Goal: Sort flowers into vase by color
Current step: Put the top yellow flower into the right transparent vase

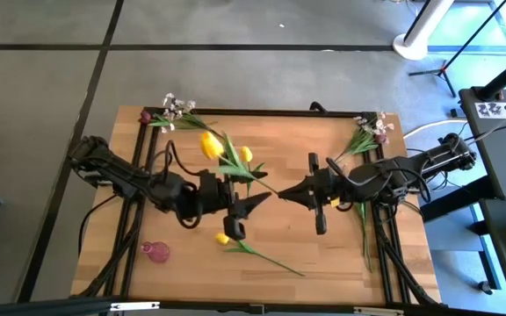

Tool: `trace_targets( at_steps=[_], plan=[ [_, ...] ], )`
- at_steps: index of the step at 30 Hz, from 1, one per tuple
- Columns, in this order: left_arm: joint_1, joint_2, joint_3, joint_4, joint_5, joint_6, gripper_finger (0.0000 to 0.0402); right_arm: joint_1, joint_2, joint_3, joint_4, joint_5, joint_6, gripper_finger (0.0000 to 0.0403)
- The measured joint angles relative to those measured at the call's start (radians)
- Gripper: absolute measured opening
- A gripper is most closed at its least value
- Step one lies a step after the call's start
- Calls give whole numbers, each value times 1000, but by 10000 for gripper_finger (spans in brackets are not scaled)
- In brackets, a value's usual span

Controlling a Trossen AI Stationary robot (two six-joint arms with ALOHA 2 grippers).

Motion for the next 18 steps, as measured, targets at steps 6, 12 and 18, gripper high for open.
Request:
trace_targets(
  at_steps=[6, 12, 18],
  plan=[
    [1, -31, 5, 2, -12, -9, 139, 0, 0, 0, -7, 41, -21, 0],
    [1, -41, 5, -2, -25, 10, 74, 0, 4, 0, -11, 41, -42, 1],
    [-9, -55, 5, -54, -37, 16, 7, 0, 7, 0, -26, 40, -54, 48]
  ],
)
